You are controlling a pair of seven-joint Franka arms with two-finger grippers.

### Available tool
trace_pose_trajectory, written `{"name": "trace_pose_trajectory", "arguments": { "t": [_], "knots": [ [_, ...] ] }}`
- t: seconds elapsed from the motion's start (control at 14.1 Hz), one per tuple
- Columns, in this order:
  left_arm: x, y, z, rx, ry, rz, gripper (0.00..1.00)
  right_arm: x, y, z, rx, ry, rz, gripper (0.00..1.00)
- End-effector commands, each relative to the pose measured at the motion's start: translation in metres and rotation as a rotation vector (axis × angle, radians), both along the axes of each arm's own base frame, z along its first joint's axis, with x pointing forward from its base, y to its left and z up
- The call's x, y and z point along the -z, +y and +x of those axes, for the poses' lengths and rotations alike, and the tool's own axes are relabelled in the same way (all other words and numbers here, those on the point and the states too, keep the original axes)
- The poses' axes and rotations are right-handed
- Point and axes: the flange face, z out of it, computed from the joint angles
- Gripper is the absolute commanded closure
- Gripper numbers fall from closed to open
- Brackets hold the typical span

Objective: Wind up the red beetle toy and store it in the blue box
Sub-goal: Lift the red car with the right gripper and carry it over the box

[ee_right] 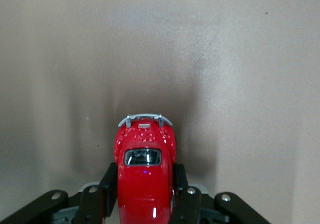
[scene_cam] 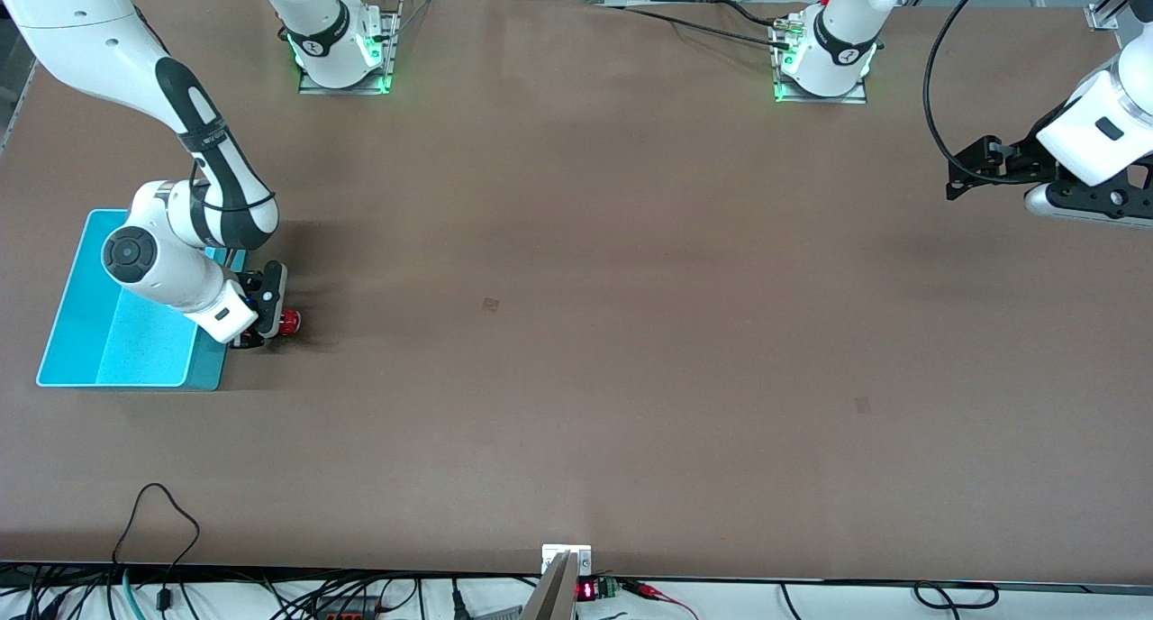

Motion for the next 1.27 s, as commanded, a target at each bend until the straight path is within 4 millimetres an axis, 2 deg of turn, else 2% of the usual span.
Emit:
{"name": "trace_pose_trajectory", "arguments": {
  "t": [0.0, 0.14, 0.28, 0.57, 0.71, 0.92, 0.99, 1.2],
  "knots": [
    [-0.007, -0.003, -0.002, -0.002, 0.002, -0.018, 0.0, -0.004, 0.007, 0.003, 0.004, -0.011, 0.006, 1.0],
    [-0.008, -0.003, -0.002, -0.002, 0.001, -0.018, 0.0, -0.019, 0.023, 0.011, -0.008, -0.04, 0.015, 1.0],
    [-0.008, -0.003, -0.002, -0.002, 0.001, -0.018, 0.0, -0.047, 0.037, 0.018, 0.054, -0.08, 0.043, 1.0],
    [-0.008, -0.003, -0.002, -0.002, 0.001, -0.018, 0.0, -0.101, 0.052, 0.019, 0.303, -0.107, 0.047, 1.0],
    [-0.008, -0.003, -0.002, -0.002, 0.001, -0.018, 0.0, -0.134, 0.046, 0.019, 0.384, -0.118, 0.042, 1.0],
    [-0.008, -0.003, -0.002, -0.002, 0.001, -0.018, 0.0, -0.175, 0.009, 0.022, 0.577, -0.144, 0.021, 1.0],
    [-0.008, -0.003, -0.002, -0.002, 0.001, -0.018, 0.0, -0.184, -0.007, 0.021, 0.633, -0.16, 0.016, 1.0],
    [-0.008, -0.003, -0.002, -0.002, 0.001, -0.018, 0.0, -0.201, -0.072, 0.007, 0.967, -0.191, -0.002, 1.0]
  ]
}}
